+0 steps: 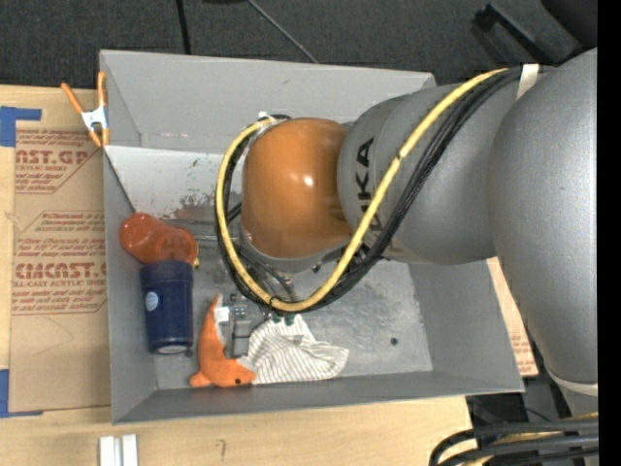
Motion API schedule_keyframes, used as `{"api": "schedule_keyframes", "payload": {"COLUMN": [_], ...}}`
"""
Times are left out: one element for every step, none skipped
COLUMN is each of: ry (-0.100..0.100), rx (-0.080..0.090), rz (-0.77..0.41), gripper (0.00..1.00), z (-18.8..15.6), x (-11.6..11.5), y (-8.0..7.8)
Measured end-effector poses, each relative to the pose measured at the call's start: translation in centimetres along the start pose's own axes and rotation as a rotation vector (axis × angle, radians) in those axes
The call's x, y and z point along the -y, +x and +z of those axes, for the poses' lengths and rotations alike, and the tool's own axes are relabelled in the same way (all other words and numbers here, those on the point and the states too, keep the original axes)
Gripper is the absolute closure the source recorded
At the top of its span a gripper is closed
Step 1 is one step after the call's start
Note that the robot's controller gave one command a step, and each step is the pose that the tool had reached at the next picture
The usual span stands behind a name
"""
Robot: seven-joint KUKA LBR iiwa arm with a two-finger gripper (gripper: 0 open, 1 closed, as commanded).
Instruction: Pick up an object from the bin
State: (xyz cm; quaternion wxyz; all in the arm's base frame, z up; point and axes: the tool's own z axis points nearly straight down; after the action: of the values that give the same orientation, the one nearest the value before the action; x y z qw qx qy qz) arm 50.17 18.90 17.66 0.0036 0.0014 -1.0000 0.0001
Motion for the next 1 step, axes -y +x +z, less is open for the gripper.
{"api": "schedule_keyframes", "payload": {"ry": [-0.002], "rx": [0.007], "rz": [0.002], "gripper": [0.00], "z": [-0.44], "x": [0.10], "y": [-0.20]}}
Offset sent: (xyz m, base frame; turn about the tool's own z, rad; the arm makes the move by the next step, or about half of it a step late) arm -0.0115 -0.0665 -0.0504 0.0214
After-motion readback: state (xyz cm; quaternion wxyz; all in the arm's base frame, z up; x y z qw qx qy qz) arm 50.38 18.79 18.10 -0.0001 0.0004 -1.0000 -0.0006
